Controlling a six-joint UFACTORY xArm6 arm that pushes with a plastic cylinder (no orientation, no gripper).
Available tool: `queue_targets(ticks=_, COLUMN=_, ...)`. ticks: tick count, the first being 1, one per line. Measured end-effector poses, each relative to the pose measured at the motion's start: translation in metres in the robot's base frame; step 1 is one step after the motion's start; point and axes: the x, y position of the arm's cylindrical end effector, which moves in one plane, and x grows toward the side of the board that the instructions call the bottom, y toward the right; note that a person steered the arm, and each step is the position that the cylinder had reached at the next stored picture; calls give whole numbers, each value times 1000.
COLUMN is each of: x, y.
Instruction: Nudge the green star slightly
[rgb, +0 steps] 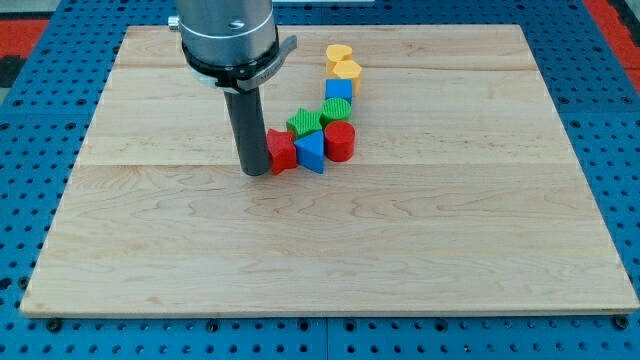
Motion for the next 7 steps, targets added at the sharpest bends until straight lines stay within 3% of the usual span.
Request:
queue_targets(ticks=1, x=-3, y=-22)
queue_targets(ticks=2, x=35, y=-39)
queue_targets(ticks=3, x=32, y=-1)
queue_targets(ticks=5, x=-14, y=-19)
queue_targets(ticks=7, x=-22, y=-33)
